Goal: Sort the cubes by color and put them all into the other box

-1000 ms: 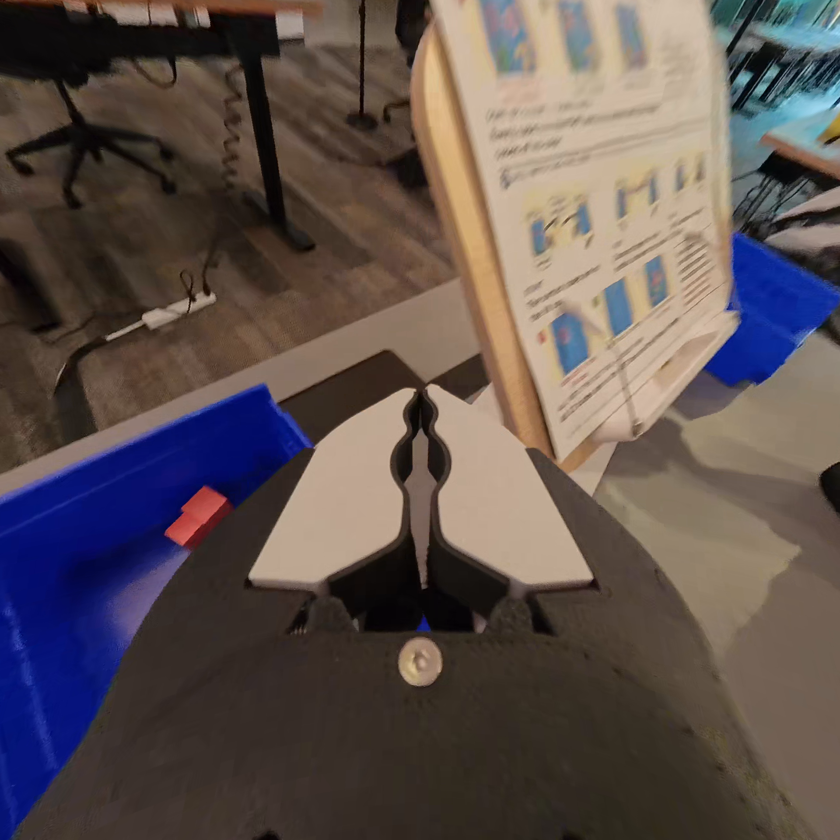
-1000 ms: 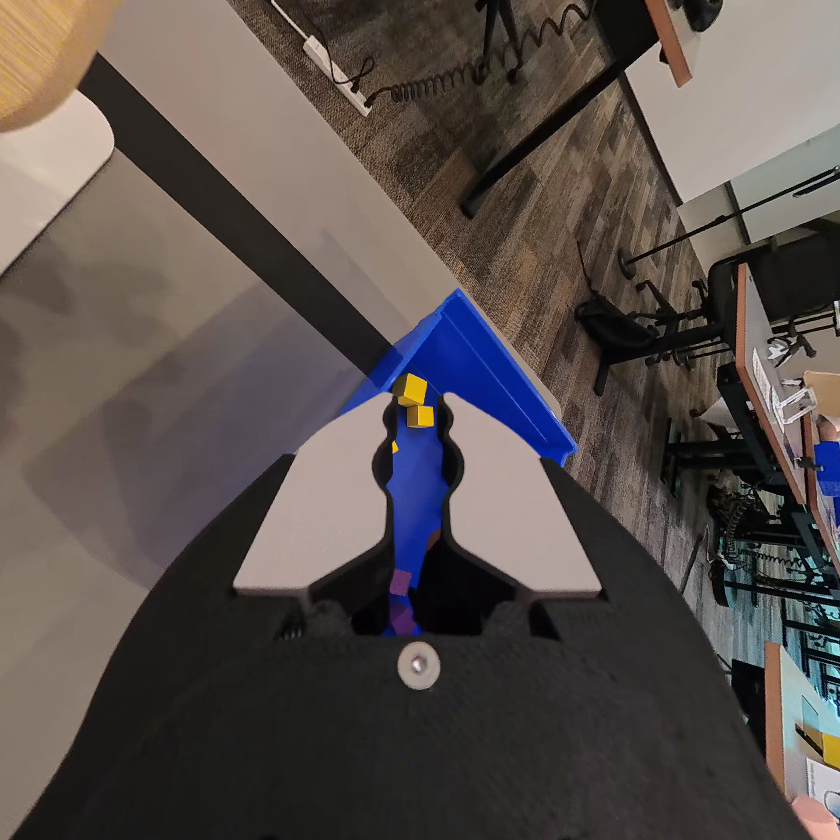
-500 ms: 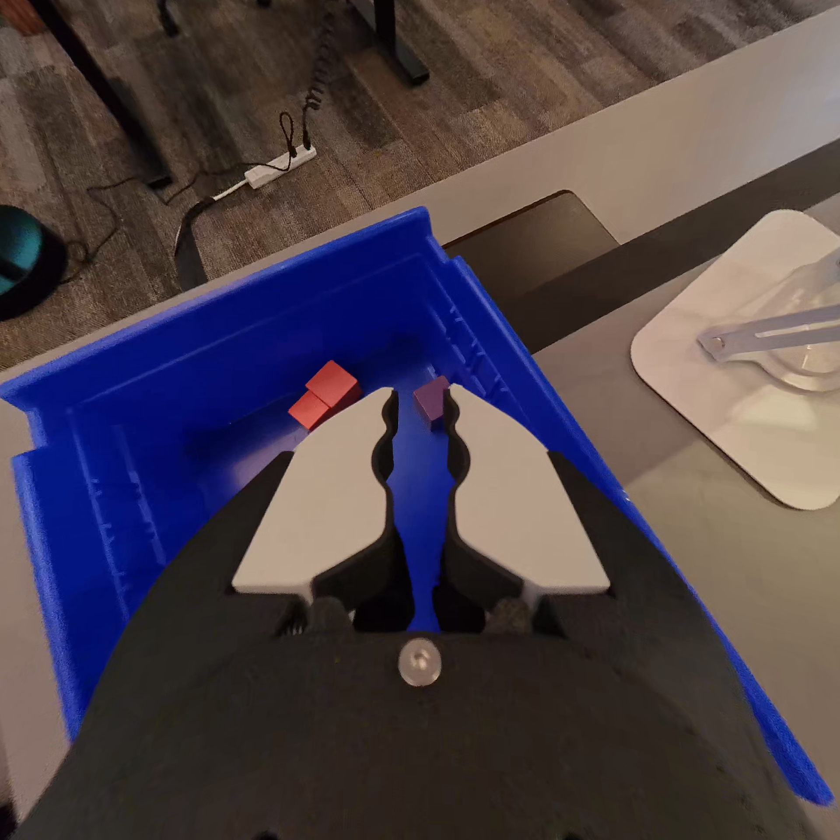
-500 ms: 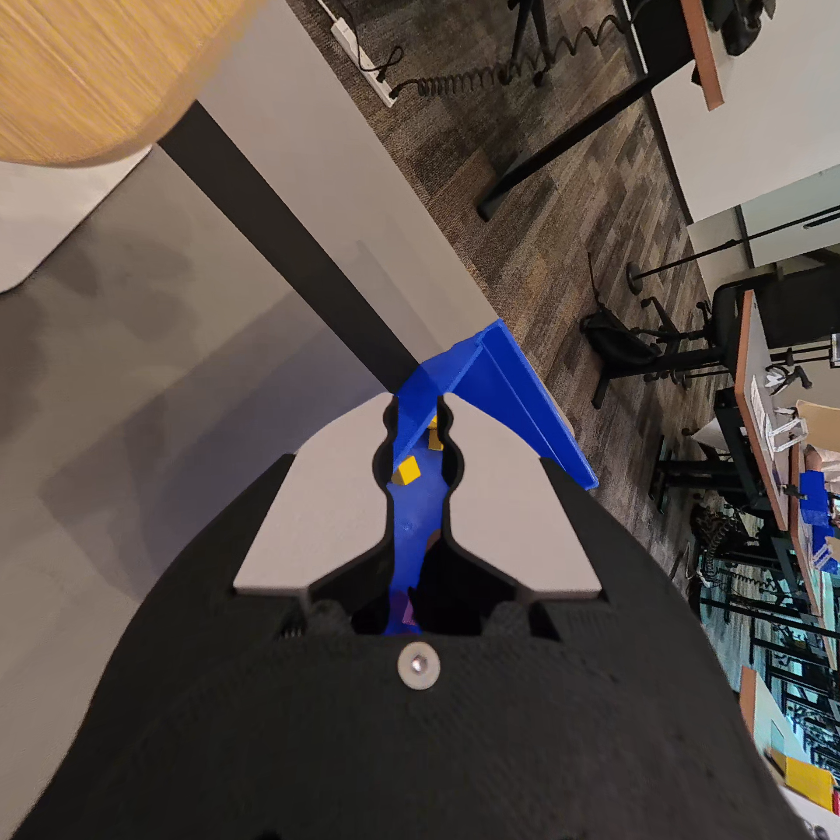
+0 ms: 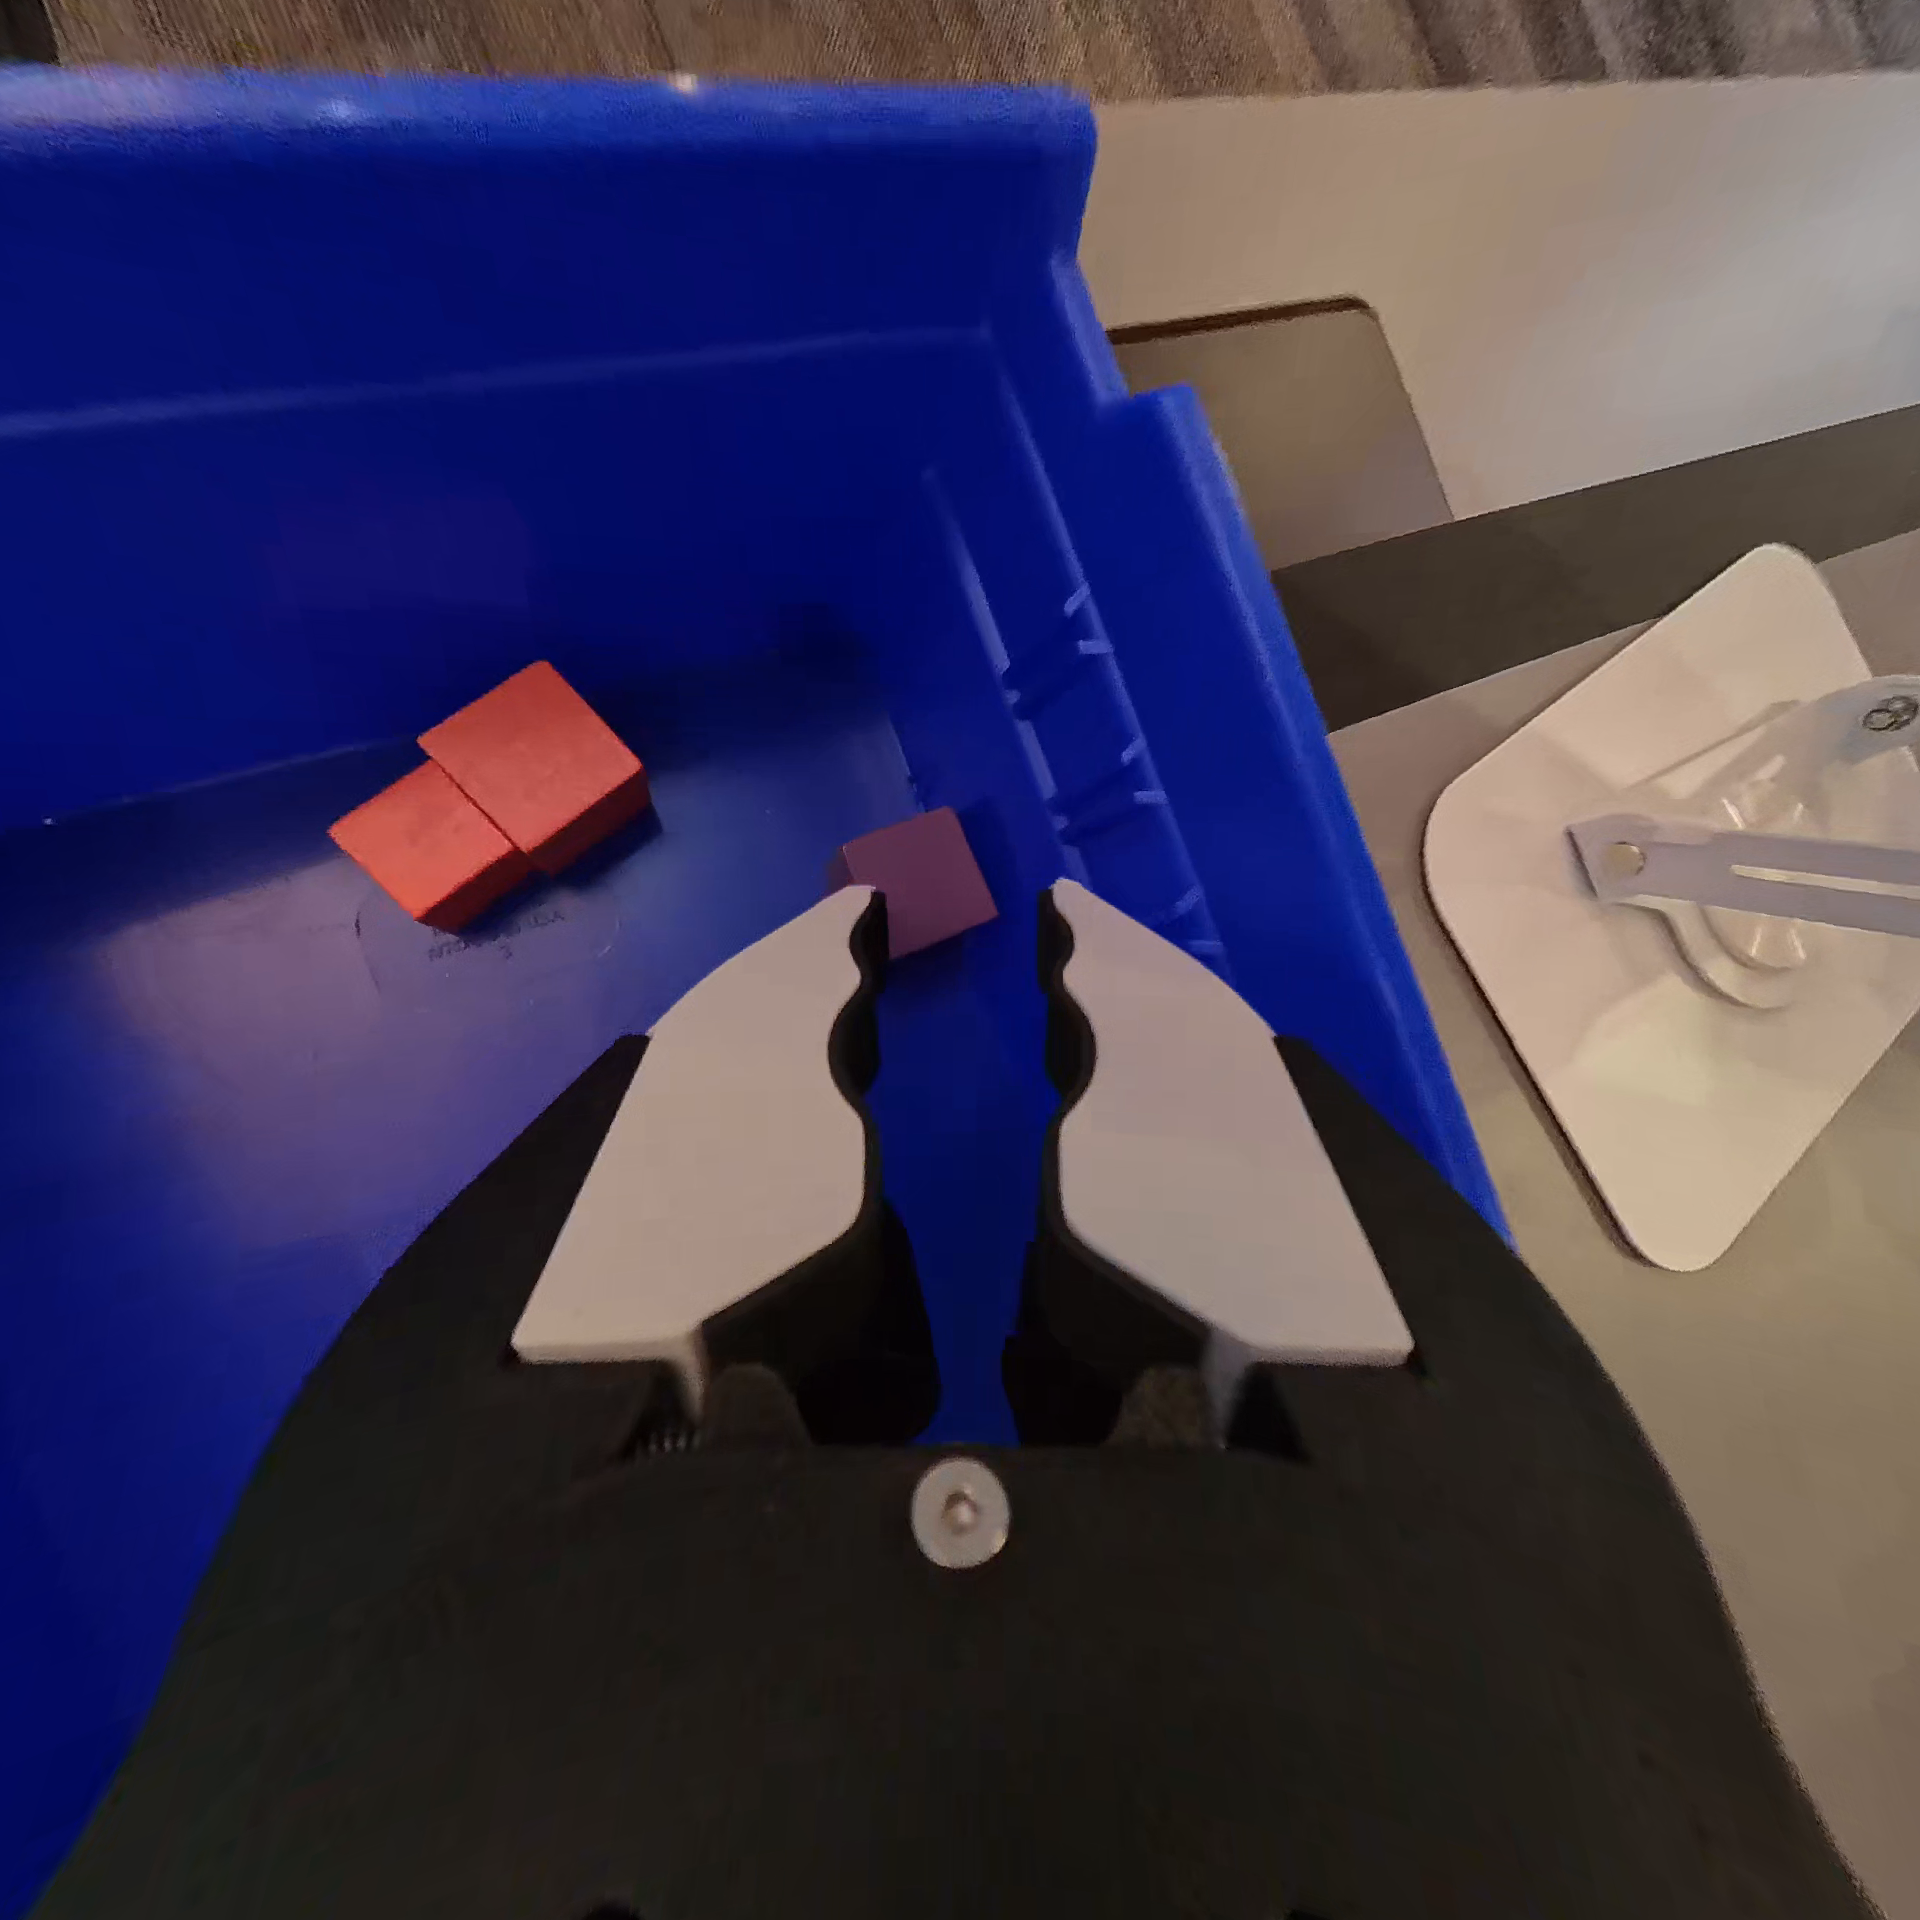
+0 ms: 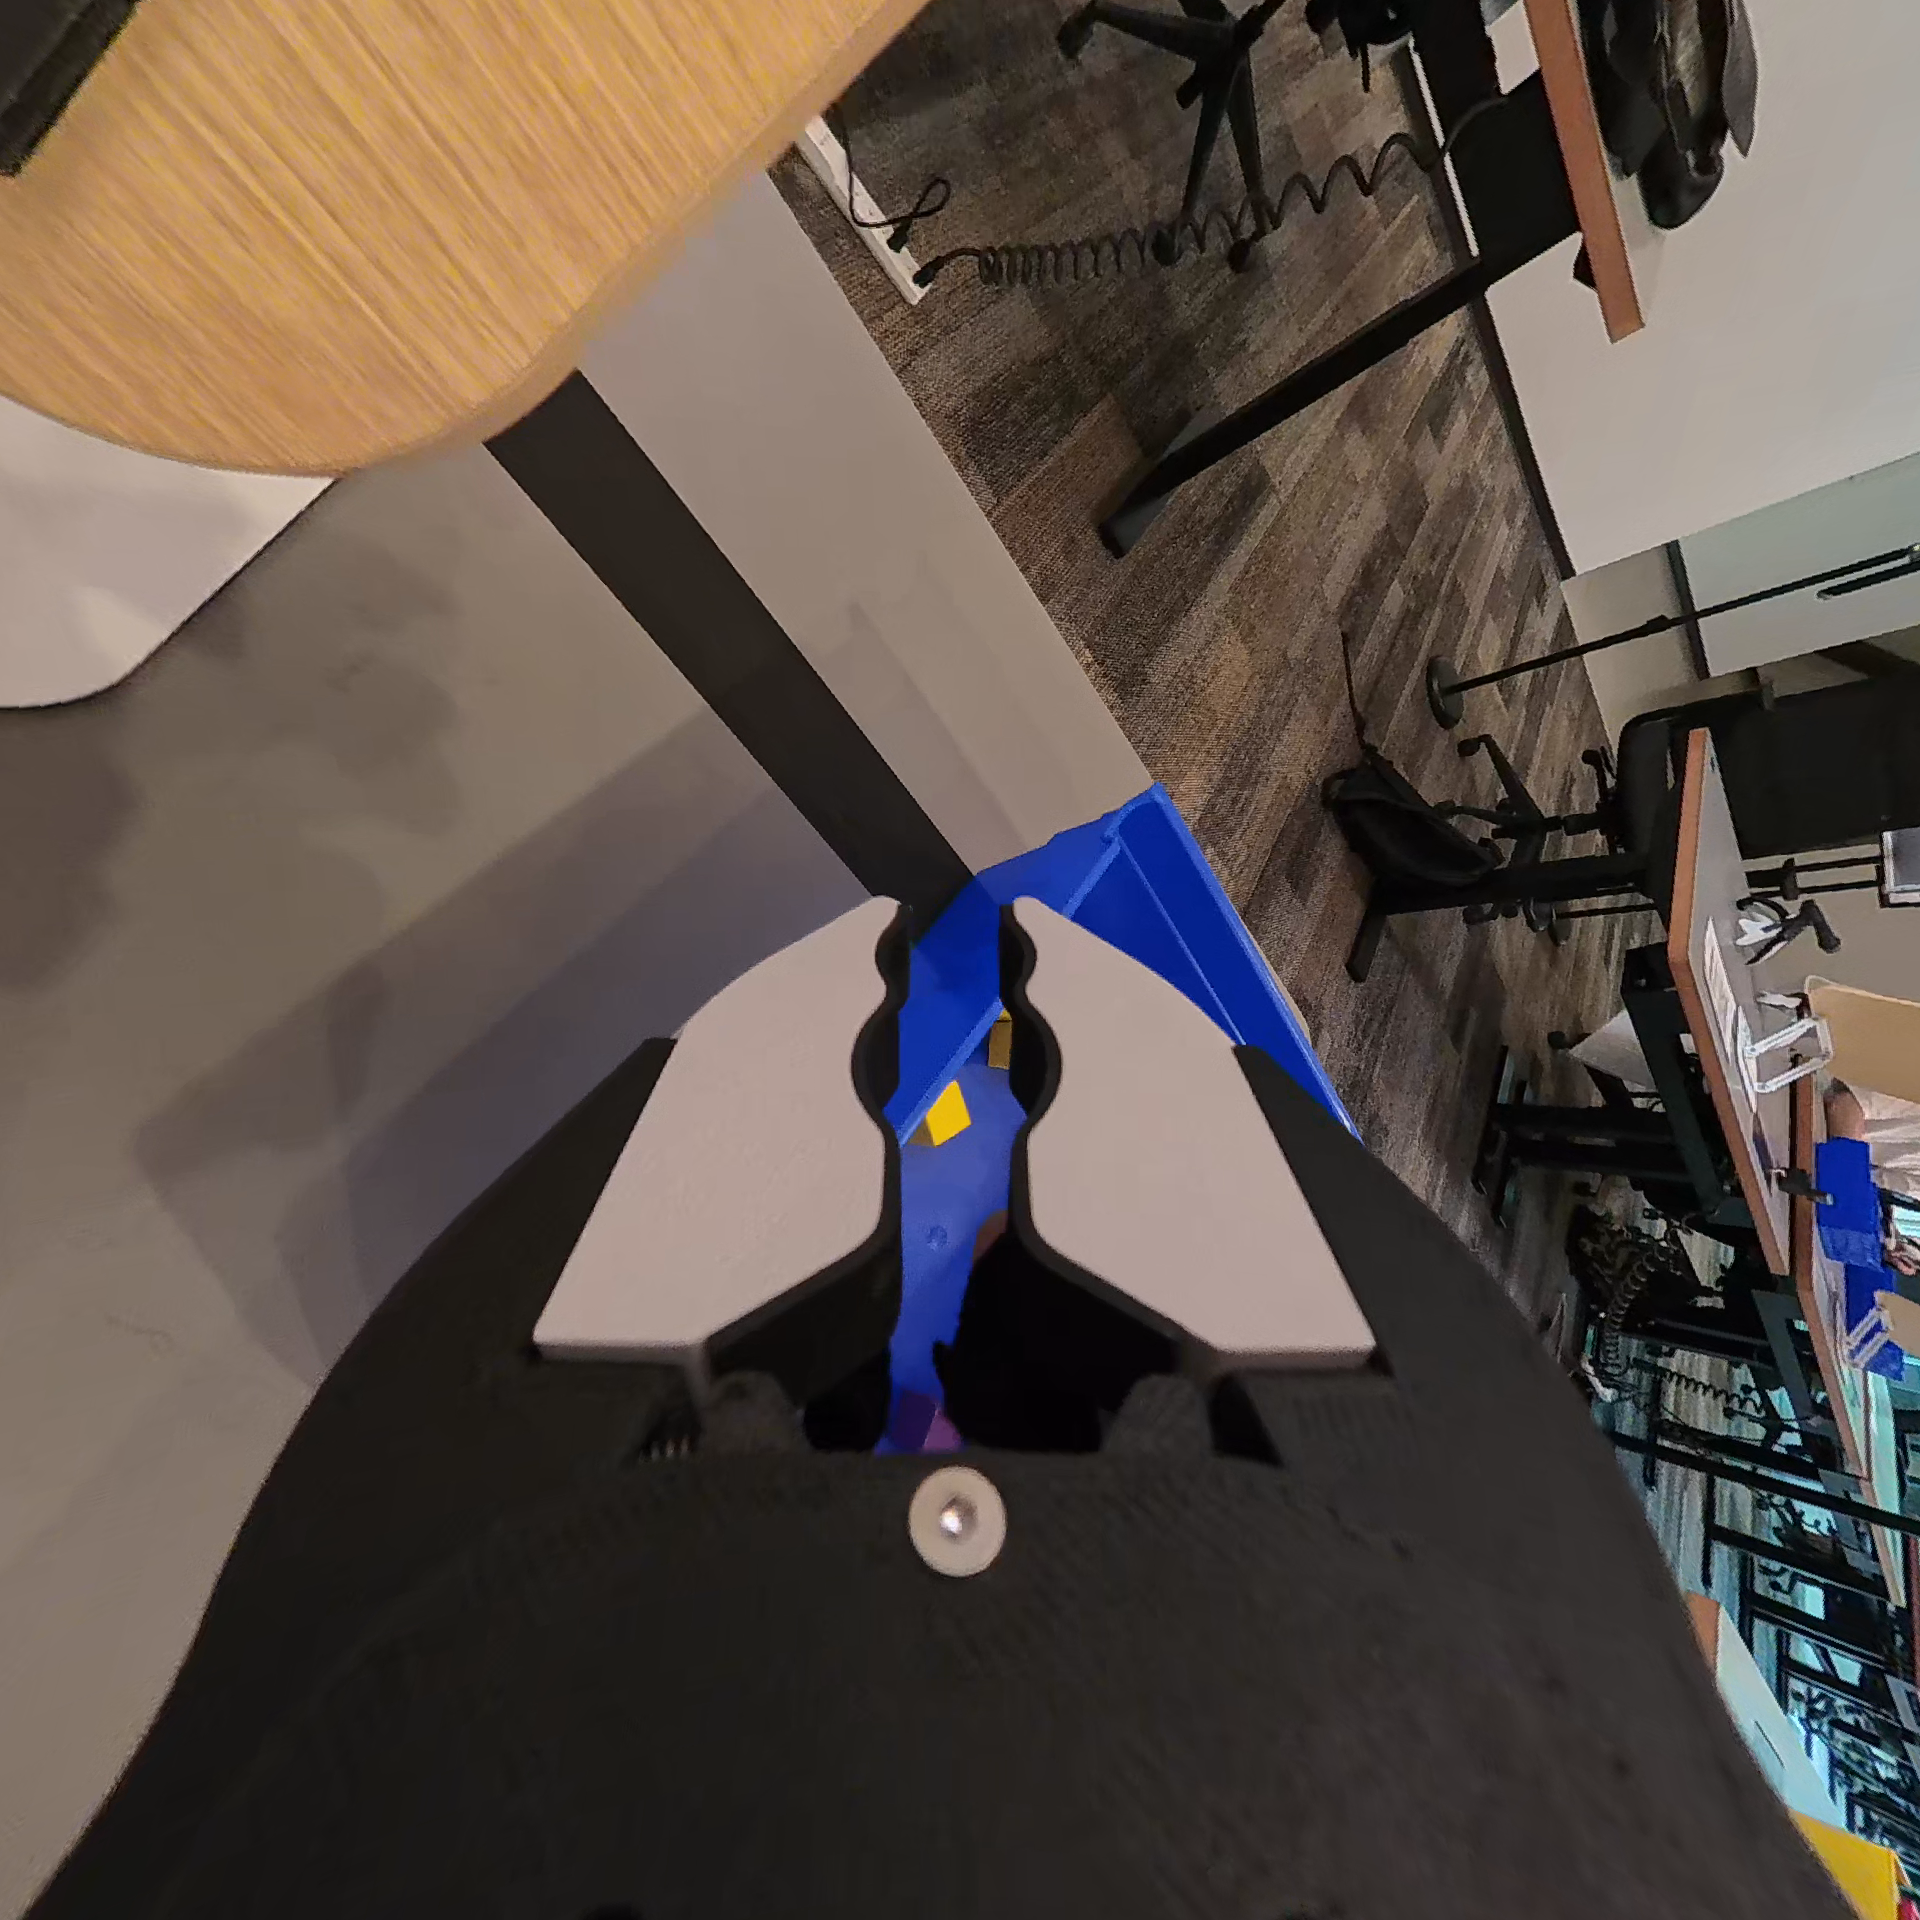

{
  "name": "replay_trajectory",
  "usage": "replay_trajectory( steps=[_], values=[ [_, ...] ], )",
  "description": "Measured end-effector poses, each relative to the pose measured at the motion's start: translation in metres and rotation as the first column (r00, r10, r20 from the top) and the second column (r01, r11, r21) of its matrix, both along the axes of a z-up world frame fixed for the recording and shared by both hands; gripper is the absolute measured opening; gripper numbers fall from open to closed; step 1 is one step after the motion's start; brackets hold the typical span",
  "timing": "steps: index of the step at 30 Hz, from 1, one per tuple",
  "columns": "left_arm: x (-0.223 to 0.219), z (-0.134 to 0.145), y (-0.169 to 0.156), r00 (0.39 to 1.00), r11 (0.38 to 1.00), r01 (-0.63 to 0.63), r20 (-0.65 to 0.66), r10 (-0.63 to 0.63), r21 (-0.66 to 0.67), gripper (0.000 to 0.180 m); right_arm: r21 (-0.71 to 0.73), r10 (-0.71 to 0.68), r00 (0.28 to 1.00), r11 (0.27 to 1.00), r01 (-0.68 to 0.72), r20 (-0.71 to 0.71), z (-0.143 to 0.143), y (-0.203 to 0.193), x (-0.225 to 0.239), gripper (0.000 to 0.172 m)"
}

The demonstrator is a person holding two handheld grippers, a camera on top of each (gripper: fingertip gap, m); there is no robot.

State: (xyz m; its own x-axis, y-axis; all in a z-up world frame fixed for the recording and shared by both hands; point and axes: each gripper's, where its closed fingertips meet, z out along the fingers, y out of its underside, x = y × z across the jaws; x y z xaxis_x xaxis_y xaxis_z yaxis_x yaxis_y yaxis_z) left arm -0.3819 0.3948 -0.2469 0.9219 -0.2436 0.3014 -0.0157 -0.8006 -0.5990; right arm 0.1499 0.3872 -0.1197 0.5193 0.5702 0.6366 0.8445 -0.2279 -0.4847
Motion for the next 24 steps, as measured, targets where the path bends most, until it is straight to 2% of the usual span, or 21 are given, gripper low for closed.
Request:
replay_trajectory(
  steps=[7,14,16,24],
  values=[
    [-0.002,-0.019,0.000,1.000,0.999,-0.010,-0.015,0.009,-0.050,0.027,-0.011,0.021,0.999,1.000,-0.021,0.028,-0.007,0.000,-0.007,0.016],
    [-0.003,-0.020,0.002,1.000,0.999,-0.025,0.008,0.025,-0.048,0.030,-0.007,0.029,0.999,1.000,-0.029,0.033,-0.007,-0.001,-0.009,0.016],
    [-0.007,-0.021,0.002,0.999,0.997,-0.039,-0.008,0.039,-0.061,0.033,-0.007,0.031,0.999,0.999,-0.031,0.037,-0.008,-0.001,-0.009,0.016],
    [-0.020,-0.016,-0.001,0.994,0.996,-0.071,-0.088,0.065,-0.061,0.027,-0.013,0.052,0.997,0.999,-0.052,0.049,-0.011,-0.002,-0.014,0.016]
  ],
)
